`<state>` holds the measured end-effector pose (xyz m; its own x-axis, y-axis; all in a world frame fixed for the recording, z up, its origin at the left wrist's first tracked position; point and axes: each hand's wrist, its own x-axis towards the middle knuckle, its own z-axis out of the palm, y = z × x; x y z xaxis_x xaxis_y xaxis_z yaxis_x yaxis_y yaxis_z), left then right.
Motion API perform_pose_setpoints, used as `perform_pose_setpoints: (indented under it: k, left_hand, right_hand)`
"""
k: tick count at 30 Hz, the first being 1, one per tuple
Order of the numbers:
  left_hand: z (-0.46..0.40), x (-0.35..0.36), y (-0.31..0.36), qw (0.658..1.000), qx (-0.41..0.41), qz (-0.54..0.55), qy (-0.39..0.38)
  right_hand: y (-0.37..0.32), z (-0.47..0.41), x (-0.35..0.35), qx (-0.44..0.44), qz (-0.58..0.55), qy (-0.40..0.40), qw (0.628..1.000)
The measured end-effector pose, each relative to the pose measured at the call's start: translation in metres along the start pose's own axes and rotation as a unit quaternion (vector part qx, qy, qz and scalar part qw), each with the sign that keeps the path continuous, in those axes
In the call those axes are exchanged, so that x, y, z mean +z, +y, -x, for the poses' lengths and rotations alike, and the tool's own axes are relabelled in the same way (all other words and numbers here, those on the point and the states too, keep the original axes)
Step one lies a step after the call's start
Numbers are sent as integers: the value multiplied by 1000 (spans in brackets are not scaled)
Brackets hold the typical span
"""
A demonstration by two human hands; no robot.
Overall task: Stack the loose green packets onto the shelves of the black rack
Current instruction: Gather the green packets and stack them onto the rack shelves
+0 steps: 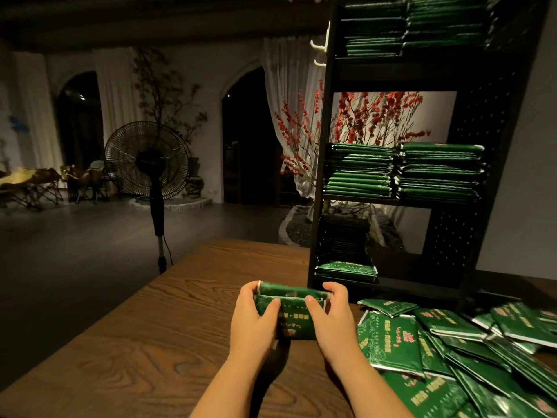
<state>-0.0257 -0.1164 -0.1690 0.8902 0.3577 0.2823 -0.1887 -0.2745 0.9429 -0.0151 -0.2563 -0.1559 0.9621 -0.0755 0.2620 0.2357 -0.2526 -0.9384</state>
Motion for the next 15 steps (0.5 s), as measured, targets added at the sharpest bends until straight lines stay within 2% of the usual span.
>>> perform_pose_setpoints:
  k: [6,10,12,15]
  left_hand:
    - [3,-1,6,999,-23,1,-34]
    - [3,-2,8,999,-19,15,-29]
    - [2,-1,4,998,-35,-26,-42]
    - [0,3,-2,984,-43,-163,-61]
  right_hand:
    - [3,-1,-2,6,51,-27,998]
    - [2,-3,-5,-14,37,-3,999]
    - [3,-4,-5,12,34,-10,999]
    - [6,-4,-3,51,88,-51,994]
